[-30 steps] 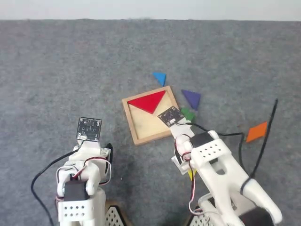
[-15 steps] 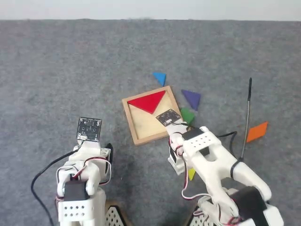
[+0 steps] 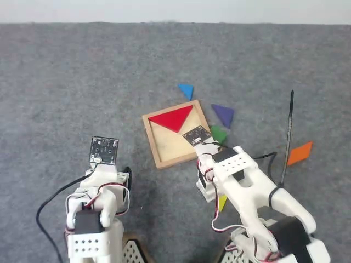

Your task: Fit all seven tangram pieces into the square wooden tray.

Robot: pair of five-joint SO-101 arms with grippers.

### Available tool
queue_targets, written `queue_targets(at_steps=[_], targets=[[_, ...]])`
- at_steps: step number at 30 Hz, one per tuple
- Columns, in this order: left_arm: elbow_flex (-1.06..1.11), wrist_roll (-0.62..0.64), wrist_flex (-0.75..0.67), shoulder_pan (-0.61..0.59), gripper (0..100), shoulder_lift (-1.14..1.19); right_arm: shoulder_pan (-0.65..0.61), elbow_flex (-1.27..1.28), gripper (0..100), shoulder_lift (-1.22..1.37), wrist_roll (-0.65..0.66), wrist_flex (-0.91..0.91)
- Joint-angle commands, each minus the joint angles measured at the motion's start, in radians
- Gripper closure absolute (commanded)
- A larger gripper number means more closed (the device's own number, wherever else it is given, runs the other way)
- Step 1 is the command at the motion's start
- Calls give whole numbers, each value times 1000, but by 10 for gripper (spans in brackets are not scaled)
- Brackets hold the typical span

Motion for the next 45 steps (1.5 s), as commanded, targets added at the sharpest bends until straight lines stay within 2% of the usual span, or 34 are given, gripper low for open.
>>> queue_targets(at_steps=[1, 10, 17, 28, 30, 35, 45], targets=[[-8, -6, 9, 3, 847, -28, 28, -34, 733, -56, -11, -19], [-8, -6, 9, 3, 847, -28, 24, -40, 733, -272, -3, 70], [-8, -6, 9, 3, 847, -28, 27, -166, 734, -208, 38, 153], [-8, -6, 9, 3, 847, -28, 28, -176, 731, -102, 44, 107], [-8, -6, 9, 3, 847, -28, 27, -176, 708, -102, 46, 107], [-8, -6, 9, 3, 847, -28, 4, -176, 564, -94, 66, 99], [-8, -6, 9, 3, 847, -28, 1, -172, 591, -91, 195, 44]])
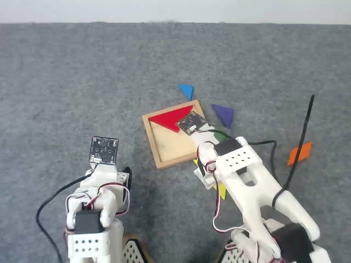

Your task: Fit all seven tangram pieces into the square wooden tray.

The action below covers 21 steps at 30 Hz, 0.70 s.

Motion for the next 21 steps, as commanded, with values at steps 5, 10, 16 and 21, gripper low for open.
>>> queue_targets(at_steps=[5, 10, 16, 21], targets=[[-8, -6, 9, 3, 847, -28, -12, -46, 592, 77, 64, -58], [-8, -6, 9, 3, 847, -28, -13, -48, 592, 214, 66, -102], [-8, -6, 9, 3, 847, -28, -13, -51, 595, 245, 60, -113], [-8, -6, 9, 3, 847, -28, -13, -51, 709, 245, 57, -113]])
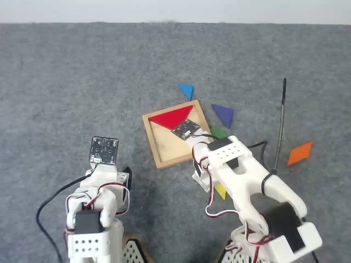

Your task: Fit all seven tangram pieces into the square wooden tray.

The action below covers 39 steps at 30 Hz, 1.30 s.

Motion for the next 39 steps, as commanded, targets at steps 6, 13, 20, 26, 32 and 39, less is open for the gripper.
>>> queue_targets(at_steps=[6, 13, 20, 26, 32, 39], targets=[[-8, -6, 9, 3, 847, -28, -7, -28, 734, 18, 3, -16], [-8, -6, 9, 3, 847, -28, -5, -41, 734, 10, -21, 15], [-8, -6, 9, 3, 847, -28, -4, -48, 734, -147, -25, 93], [-8, -6, 9, 3, 847, -28, -4, -51, 734, -237, -25, 133], [-8, -6, 9, 3, 847, -28, -4, -146, 734, -223, -25, 182], [-8, -6, 9, 3, 847, -28, -5, -298, 735, -111, -54, 205]])
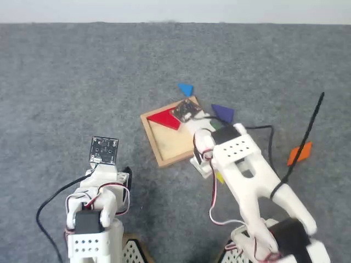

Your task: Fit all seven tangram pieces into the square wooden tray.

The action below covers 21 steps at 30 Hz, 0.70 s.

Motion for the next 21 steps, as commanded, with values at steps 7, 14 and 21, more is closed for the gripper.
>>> queue_targets(at_steps=[7, 14, 21], targets=[[-8, -6, 9, 3, 847, -28, -58, -245, 735, 228, -37, 7], [-8, -6, 9, 3, 847, -28, -59, -256, 735, 334, -37, -24], [-8, -6, 9, 3, 847, -28, -31, -238, 627, 351, -26, -18]])
